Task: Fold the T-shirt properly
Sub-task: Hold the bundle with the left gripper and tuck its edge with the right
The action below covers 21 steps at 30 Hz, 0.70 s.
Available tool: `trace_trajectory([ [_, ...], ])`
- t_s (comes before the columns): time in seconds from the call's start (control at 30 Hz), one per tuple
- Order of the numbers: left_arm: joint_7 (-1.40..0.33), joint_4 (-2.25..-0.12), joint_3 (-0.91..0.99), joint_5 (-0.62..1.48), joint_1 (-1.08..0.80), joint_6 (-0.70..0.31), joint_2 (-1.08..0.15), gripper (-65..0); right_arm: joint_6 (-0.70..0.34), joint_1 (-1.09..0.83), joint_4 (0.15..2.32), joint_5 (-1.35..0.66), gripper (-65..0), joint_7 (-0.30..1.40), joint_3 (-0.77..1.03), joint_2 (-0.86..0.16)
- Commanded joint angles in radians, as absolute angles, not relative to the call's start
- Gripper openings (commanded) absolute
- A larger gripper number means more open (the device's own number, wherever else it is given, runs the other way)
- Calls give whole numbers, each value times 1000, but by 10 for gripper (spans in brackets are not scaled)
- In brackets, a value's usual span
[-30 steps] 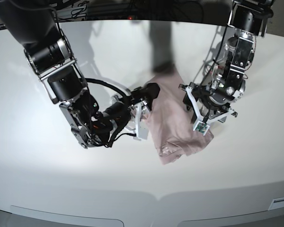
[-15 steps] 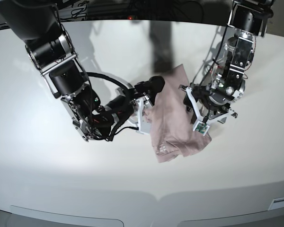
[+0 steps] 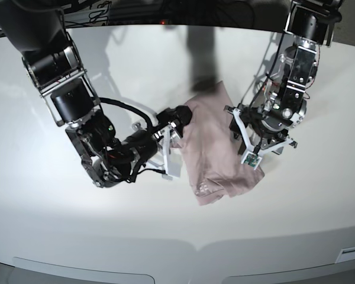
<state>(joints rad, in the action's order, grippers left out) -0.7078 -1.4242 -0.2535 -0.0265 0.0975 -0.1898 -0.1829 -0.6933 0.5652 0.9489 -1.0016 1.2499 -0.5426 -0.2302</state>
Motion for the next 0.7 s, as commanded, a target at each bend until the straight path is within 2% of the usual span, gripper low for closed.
trace_trajectory([
  [0.0, -686, -1438, -250, -27, 120, -186, -186, -281, -698, 603, 995, -1019, -258, 1221, -535, -233],
  [0.43, -686, -1438, -250, -27, 122, -186, -187, -281, -698, 604, 1184, -1028, -258, 1250, -526, -239],
  [0.67, -687, -1437, -250, -27, 125, -186, -187, -281, -698, 604, 1289, -1047, -258, 1253, -427, -239],
])
